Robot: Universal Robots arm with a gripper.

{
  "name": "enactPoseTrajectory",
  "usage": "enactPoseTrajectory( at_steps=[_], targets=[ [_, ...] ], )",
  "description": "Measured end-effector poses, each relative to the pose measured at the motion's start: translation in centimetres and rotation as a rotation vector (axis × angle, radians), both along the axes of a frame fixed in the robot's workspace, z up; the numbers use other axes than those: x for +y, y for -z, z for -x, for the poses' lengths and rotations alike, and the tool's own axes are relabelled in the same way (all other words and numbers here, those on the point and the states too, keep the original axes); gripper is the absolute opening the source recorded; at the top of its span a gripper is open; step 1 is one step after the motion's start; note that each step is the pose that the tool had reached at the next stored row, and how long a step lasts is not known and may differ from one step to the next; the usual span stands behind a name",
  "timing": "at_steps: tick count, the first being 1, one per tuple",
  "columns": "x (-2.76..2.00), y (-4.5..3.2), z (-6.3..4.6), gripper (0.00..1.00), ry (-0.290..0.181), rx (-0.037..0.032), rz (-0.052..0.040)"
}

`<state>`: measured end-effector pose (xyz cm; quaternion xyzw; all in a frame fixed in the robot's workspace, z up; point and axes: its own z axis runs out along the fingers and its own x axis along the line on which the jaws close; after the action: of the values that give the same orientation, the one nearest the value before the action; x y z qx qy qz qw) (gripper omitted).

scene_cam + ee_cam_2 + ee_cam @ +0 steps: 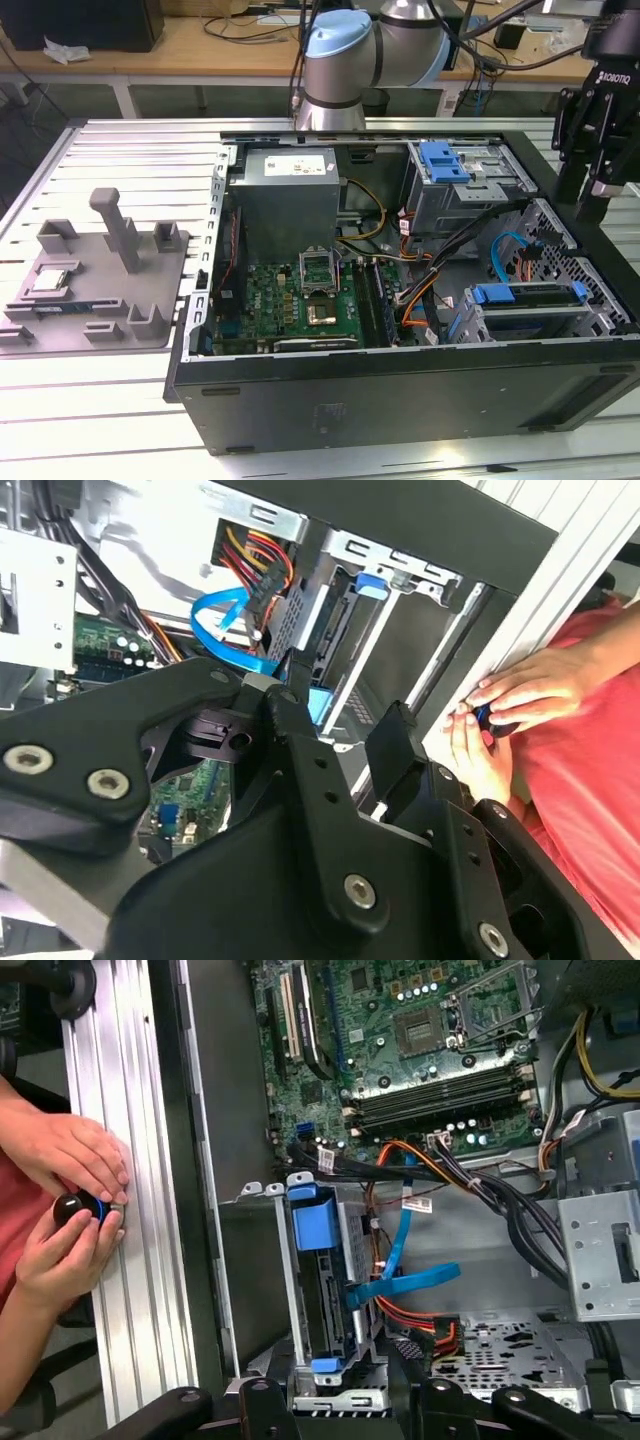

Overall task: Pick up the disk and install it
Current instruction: 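Insert the first disk wire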

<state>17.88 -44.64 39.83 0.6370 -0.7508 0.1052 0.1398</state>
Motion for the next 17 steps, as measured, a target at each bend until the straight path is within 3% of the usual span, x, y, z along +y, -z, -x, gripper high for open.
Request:
enactPoseTrajectory(
  at_steps=[12,13,17],
  targets=[
    [1.65,1.21,-1.1,0.49,0.039,0.0012,0.0024],
    [1.84,1.38,-1.3,0.35,0.044,0.0014,0.0027],
    [2.59,2.15,-1.9,0.35,0.065,0.0026,0.0048]
  ],
)
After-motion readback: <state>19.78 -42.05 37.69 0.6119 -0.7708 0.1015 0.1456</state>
